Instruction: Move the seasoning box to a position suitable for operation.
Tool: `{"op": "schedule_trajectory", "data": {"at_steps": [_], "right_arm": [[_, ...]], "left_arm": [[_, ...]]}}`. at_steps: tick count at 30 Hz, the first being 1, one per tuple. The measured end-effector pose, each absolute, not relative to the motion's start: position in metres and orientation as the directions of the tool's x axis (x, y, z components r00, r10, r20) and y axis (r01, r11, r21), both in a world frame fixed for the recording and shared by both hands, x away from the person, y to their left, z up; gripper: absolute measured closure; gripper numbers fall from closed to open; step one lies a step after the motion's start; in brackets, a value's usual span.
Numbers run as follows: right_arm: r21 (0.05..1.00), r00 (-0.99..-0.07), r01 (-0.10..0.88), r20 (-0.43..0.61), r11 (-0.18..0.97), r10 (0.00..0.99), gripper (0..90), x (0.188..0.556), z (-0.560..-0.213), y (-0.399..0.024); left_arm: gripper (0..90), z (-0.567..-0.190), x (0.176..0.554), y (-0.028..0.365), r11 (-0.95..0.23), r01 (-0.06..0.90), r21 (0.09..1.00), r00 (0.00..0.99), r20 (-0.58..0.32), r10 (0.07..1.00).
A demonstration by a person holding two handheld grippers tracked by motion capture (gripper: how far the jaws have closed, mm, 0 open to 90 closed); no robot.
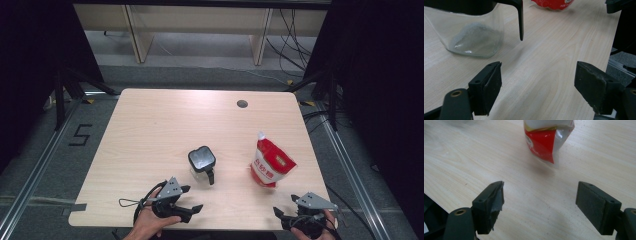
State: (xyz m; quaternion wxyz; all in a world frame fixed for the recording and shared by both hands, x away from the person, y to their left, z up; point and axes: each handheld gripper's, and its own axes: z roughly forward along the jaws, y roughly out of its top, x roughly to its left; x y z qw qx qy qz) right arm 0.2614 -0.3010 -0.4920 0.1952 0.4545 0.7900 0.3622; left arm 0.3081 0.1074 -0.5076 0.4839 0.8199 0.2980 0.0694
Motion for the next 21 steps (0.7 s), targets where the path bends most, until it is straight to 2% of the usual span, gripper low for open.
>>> {"op": "schedule_trajectory", "data": {"at_steps": [1,3,5,10,12,14,16,17,21], "right_arm": [[0.74,-0.486,0.604,0.05,0.295,0.872,23.7,0.259,-0.491,-0.298],[0.755,-0.503,0.574,0.02,0.317,0.864,23.6,0.261,-0.491,-0.299],[0.752,-0.501,0.577,0.018,0.319,0.865,23.7,0.261,-0.492,-0.3],[0.762,-0.507,0.568,0.025,0.312,0.861,23.6,0.262,-0.491,-0.302],[0.753,-0.479,0.593,0.047,0.284,0.876,23.6,0.26,-0.491,-0.299],[0.762,-0.507,0.567,0.023,0.313,0.861,23.5,0.262,-0.491,-0.302],[0.756,-0.481,0.59,0.045,0.286,0.875,23.5,0.26,-0.491,-0.3],[0.763,-0.489,0.572,0.02,0.303,0.872,23.4,0.261,-0.491,-0.301],[0.755,-0.49,0.584,0.036,0.297,0.871,23.4,0.261,-0.49,-0.3]], "left_arm": [[21.6,-0.507,0.309,0.108,-0.372,0.409,0.833,0.816,-0.15,0.559],[22.8,-0.506,0.309,0.108,-0.362,0.396,0.844,0.82,-0.148,0.553],[23.1,-0.506,0.309,0.107,-0.337,0.425,0.84,0.812,-0.19,0.551],[26.5,-0.504,0.314,0.103,-0.321,0.413,0.852,0.821,-0.196,0.536],[30.7,-0.504,0.315,0.099,-0.302,0.421,0.855,0.811,-0.207,0.547],[34.0,-0.504,0.318,0.095,-0.31,0.419,0.853,0.813,-0.201,0.547],[37.4,-0.505,0.32,0.089,-0.31,0.414,0.856,0.814,-0.196,0.546],[38.7,-0.505,0.322,0.087,-0.318,0.408,0.856,0.817,-0.187,0.546],[47.0,-0.506,0.328,0.078,-0.303,0.416,0.858,0.81,-0.197,0.553]]}}
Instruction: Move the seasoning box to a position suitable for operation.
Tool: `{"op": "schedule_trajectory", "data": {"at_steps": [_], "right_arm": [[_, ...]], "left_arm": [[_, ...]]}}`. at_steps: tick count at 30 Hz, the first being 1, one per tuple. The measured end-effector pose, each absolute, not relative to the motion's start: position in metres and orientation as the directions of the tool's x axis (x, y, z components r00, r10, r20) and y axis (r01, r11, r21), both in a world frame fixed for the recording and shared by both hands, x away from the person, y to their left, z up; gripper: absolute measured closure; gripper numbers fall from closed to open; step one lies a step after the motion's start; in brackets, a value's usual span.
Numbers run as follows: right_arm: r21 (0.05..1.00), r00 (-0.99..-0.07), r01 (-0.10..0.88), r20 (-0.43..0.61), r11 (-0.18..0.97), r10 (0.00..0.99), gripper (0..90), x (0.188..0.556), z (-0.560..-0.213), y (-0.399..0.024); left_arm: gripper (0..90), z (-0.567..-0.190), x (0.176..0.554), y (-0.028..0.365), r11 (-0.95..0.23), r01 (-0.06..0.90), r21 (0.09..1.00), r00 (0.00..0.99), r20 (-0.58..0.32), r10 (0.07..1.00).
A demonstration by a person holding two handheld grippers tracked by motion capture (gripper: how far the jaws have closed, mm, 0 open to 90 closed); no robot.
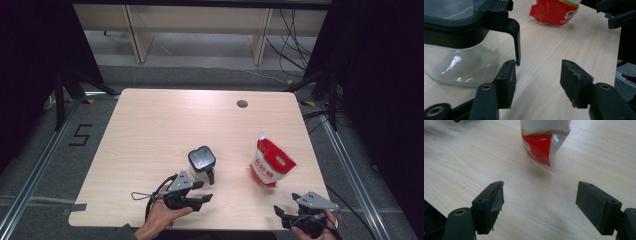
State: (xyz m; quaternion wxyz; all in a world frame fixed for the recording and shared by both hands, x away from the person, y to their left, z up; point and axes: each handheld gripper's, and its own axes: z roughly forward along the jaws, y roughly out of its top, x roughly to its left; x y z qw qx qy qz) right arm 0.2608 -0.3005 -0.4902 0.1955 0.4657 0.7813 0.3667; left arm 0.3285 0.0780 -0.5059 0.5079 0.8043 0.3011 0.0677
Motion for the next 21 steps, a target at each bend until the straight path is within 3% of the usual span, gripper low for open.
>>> {"op": "schedule_trajectory", "data": {"at_steps": [12,18,19,20,21], "right_arm": [[0.758,-0.521,0.559,0.006,0.336,0.853,24.0,0.263,-0.491,-0.299],[0.766,-0.522,0.543,-0.012,0.343,0.853,24.0,0.263,-0.491,-0.3],[0.767,-0.525,0.543,-0.01,0.343,0.851,24.0,0.263,-0.491,-0.3],[0.766,-0.524,0.541,-0.014,0.346,0.852,24.0,0.263,-0.491,-0.3],[0.765,-0.521,0.545,-0.011,0.343,0.853,24.0,0.263,-0.491,-0.299]], "left_arm": [[61.5,-0.506,0.339,0.057,-0.335,0.366,0.868,0.785,-0.095,0.612],[66.5,-0.507,0.35,0.052,-0.327,0.37,0.869,0.772,-0.092,0.629],[71.2,-0.508,0.351,0.05,-0.324,0.371,0.87,0.772,-0.095,0.629],[74.1,-0.507,0.356,0.051,-0.369,0.315,0.874,0.803,-0.038,0.595],[76.8,-0.507,0.352,0.048,-0.337,0.359,0.87,0.774,-0.075,0.629]]}}
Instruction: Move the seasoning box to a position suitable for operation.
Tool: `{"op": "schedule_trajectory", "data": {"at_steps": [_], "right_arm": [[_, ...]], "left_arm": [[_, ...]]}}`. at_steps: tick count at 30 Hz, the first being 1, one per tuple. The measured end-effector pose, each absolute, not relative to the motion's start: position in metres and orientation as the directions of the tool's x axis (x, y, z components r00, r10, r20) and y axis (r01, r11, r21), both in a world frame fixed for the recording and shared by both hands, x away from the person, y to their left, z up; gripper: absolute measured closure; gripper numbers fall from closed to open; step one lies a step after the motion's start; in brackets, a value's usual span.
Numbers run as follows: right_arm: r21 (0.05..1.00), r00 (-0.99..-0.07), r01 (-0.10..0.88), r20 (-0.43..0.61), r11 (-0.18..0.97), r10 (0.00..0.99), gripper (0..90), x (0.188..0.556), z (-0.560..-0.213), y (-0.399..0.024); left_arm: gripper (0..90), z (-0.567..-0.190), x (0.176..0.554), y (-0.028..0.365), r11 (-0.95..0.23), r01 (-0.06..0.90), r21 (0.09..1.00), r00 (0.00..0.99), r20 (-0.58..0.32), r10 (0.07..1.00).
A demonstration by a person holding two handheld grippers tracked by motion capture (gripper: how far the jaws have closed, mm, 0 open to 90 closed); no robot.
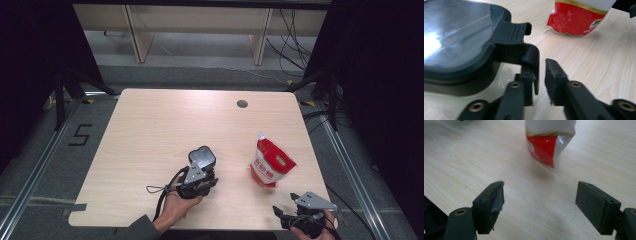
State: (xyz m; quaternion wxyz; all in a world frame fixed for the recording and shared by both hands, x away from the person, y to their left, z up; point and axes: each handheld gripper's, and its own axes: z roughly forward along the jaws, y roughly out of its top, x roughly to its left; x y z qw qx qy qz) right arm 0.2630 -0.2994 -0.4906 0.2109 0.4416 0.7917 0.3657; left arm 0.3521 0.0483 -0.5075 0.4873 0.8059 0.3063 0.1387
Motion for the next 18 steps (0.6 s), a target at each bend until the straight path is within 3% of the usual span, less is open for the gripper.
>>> {"op": "schedule_trajectory", "data": {"at_steps": [4,5,7,8,10,11,13,18], "right_arm": [[0.753,-0.533,0.557,0.0,0.351,0.846,23.9,0.262,-0.49,-0.299],[0.754,-0.534,0.556,0.0,0.351,0.846,24.0,0.263,-0.49,-0.299],[0.758,-0.53,0.543,-0.023,0.361,0.847,24.0,0.263,-0.49,-0.299],[0.752,-0.526,0.559,-0.003,0.348,0.851,24.0,0.262,-0.49,-0.298],[0.756,-0.533,0.549,-0.014,0.358,0.846,23.9,0.263,-0.49,-0.299],[0.756,-0.533,0.549,-0.012,0.357,0.846,23.9,0.263,-0.49,-0.299],[0.756,-0.526,0.548,-0.021,0.358,0.85,24.0,0.262,-0.491,-0.298],[0.752,-0.523,0.557,-0.012,0.352,0.852,23.9,0.261,-0.491,-0.298]], "left_arm": [[83.7,-0.507,0.361,0.054,-0.353,0.33,0.875,0.804,-0.065,0.592],[84.2,-0.508,0.356,0.052,-0.299,0.413,0.861,0.773,-0.157,0.615],[84.4,-0.507,0.357,0.054,-0.319,0.385,0.866,0.788,-0.128,0.602],[84.4,-0.505,0.364,0.059,-0.388,0.303,0.87,0.827,-0.037,0.561],[84.4,-0.505,0.366,0.061,-0.4,0.297,0.867,0.842,-0.04,0.538],[84.4,-0.506,0.355,0.057,-0.298,0.438,0.848,0.783,-0.197,0.591],[84.0,-0.503,0.358,0.065,-0.363,0.392,0.845,0.813,-0.134,0.566],[82.5,-0.502,0.355,0.079,-0.379,0.391,0.839,0.827,-0.14,0.544]]}}
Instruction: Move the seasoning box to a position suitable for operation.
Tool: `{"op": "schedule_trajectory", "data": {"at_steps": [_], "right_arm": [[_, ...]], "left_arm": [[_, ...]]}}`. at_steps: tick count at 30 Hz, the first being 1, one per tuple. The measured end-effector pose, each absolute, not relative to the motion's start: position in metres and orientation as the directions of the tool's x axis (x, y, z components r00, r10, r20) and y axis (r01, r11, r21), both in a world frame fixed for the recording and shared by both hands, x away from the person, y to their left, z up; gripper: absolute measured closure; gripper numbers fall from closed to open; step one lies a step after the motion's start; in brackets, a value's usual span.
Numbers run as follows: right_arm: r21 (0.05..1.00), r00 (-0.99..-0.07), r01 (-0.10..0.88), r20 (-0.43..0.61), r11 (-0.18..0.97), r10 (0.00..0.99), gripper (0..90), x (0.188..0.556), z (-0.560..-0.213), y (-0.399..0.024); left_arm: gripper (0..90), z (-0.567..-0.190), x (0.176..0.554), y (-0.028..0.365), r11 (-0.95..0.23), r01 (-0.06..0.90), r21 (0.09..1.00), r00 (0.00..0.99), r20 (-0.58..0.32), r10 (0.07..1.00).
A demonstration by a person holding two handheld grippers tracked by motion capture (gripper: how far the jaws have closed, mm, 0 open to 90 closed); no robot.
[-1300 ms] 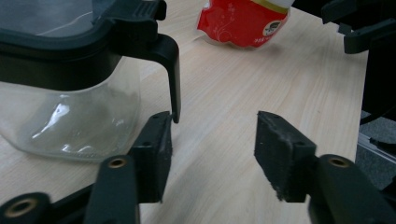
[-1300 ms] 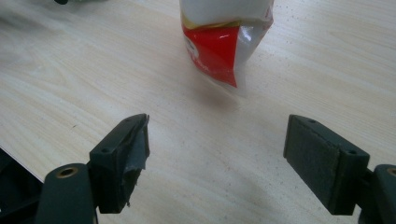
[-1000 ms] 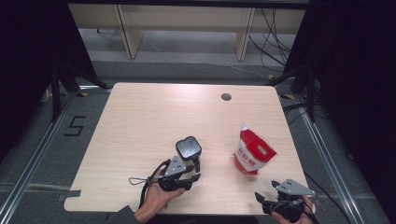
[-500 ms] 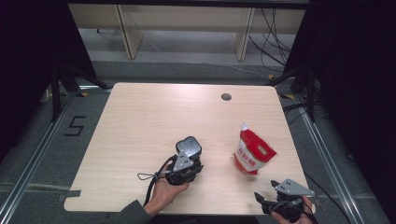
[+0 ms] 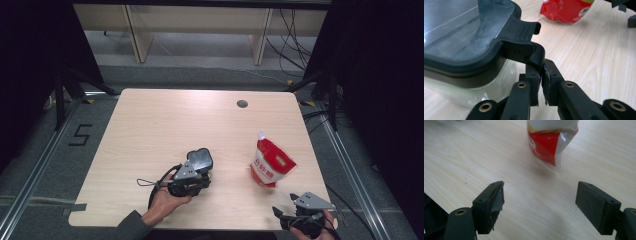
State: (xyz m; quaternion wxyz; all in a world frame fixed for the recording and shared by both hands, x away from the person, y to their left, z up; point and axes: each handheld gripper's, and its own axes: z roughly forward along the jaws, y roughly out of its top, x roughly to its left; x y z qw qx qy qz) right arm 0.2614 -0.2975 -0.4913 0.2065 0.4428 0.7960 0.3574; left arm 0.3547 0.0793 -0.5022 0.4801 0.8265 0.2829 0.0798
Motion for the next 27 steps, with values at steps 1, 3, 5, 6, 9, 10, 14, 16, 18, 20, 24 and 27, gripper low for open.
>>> {"op": "schedule_trajectory", "data": {"at_steps": [1,3,5,6,9,10,14,16,18,20,24,27], "right_arm": [[0.755,-0.534,0.538,-0.04,0.376,0.844,23.9,0.263,-0.491,-0.299],[0.752,-0.53,0.546,-0.031,0.369,0.847,23.9,0.263,-0.491,-0.298],[0.752,-0.532,0.546,-0.029,0.369,0.846,23.9,0.263,-0.491,-0.298],[0.753,-0.531,0.549,-0.023,0.364,0.847,23.9,0.262,-0.492,-0.298],[0.743,-0.533,0.561,-0.014,0.365,0.846,23.9,0.262,-0.492,-0.297],[0.738,-0.514,0.583,0.012,0.339,0.858,23.9,0.26,-0.492,-0.295],[0.747,-0.537,0.548,-0.032,0.377,0.843,23.9,0.263,-0.492,-0.298],[0.745,-0.542,0.549,-0.029,0.379,0.84,23.9,0.263,-0.492,-0.298],[0.75,-0.544,0.544,-0.027,0.376,0.839,23.9,0.263,-0.492,-0.297],[0.746,-0.55,0.545,-0.027,0.383,0.835,23.7,0.263,-0.493,-0.297],[0.748,-0.545,0.543,-0.033,0.383,0.838,23.7,0.263,-0.492,-0.297],[0.745,-0.548,0.549,-0.023,0.38,0.836,23.4,0.262,-0.493,-0.296]], "left_arm": [[82.2,-0.502,0.355,0.079,-0.379,0.391,0.839,0.827,-0.14,0.544],[81.7,-0.501,0.352,0.087,-0.407,0.384,0.829,0.834,-0.122,0.538],[81.2,-0.502,0.351,0.088,-0.394,0.388,0.833,0.834,-0.135,0.535],[81.2,-0.501,0.35,0.091,-0.397,0.388,0.832,0.832,-0.13,0.54],[79.8,-0.501,0.35,0.1,-0.406,0.376,0.833,0.838,-0.118,0.533],[79.3,-0.5,0.348,0.108,-0.403,0.396,0.825,0.826,-0.129,0.549],[77.7,-0.5,0.345,0.119,-0.395,0.399,0.827,0.816,-0.124,0.564],[77.0,-0.501,0.345,0.125,-0.383,0.408,0.829,0.81,-0.135,0.57],[76.4,-0.501,0.344,0.131,-0.386,0.402,0.83,0.81,-0.125,0.573],[75.9,-0.501,0.343,0.135,-0.382,0.411,0.828,0.803,-0.13,0.581],[75.1,-0.5,0.342,0.141,-0.378,0.417,0.826,0.792,-0.127,0.597],[74.5,-0.499,0.341,0.149,-0.372,0.42,0.828,0.779,-0.119,0.615]]}}
